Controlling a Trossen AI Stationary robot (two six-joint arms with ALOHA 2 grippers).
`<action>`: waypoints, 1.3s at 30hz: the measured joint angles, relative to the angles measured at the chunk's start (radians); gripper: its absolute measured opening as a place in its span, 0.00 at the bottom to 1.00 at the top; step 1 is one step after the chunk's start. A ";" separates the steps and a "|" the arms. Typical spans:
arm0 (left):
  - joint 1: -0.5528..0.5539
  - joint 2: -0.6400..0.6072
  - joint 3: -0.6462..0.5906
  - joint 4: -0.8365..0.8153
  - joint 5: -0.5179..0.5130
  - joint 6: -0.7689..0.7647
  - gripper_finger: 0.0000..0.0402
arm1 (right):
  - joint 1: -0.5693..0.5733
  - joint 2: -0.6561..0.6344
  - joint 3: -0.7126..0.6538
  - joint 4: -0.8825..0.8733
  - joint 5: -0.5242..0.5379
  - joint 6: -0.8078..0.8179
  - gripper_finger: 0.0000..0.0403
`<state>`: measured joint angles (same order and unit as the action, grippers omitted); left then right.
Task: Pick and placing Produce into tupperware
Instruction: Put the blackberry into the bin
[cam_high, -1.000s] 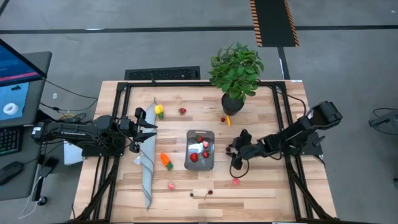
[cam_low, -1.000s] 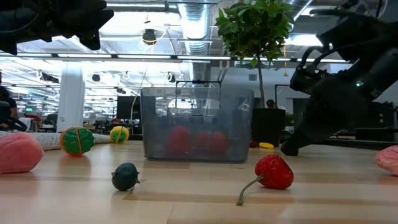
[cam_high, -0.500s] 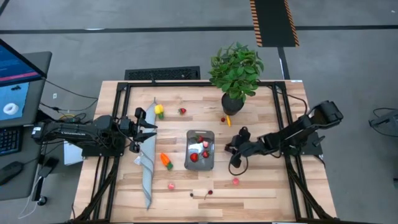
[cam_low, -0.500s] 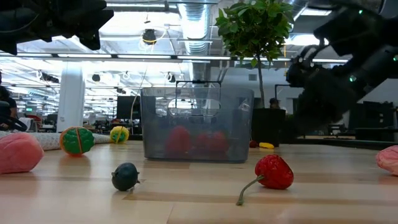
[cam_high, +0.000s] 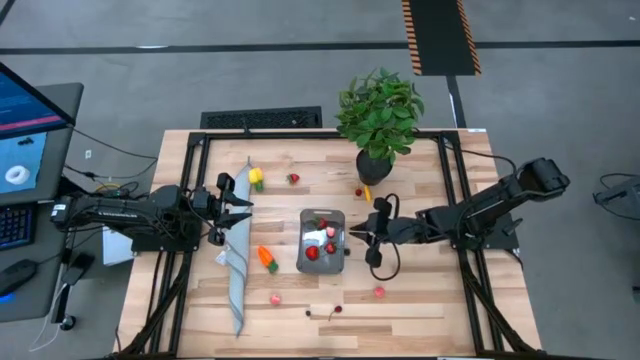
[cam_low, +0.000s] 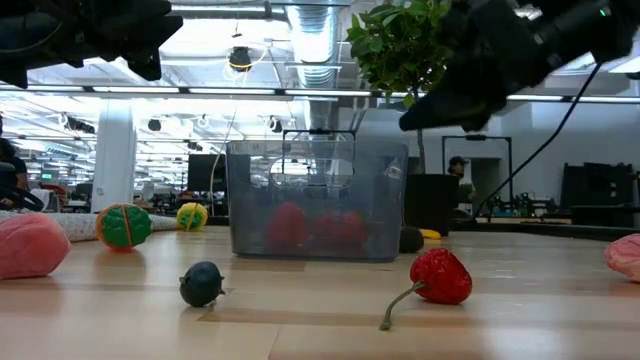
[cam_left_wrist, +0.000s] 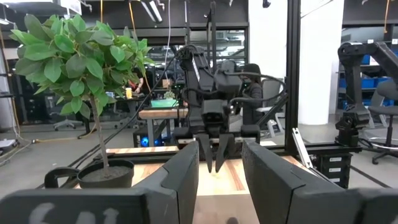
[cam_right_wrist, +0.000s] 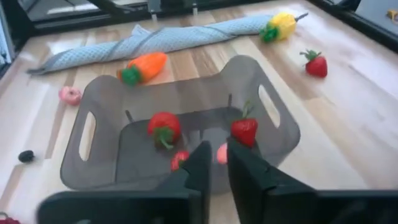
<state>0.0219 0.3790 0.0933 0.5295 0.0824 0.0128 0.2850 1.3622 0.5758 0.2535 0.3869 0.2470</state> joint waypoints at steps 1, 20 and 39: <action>0.000 0.000 0.000 0.000 0.000 0.000 0.29 | -0.001 0.000 0.020 -0.026 0.000 -0.009 0.15; 0.000 0.000 0.000 -0.017 0.000 -0.010 0.29 | 0.051 0.147 0.059 -0.193 -0.155 0.143 0.48; 0.000 0.000 0.000 -0.014 -0.002 -0.010 0.29 | 0.074 0.396 0.059 0.055 -0.182 0.138 0.53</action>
<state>0.0220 0.3790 0.0935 0.5152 0.0804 0.0029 0.3591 1.7583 0.6350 0.3083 0.2052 0.3853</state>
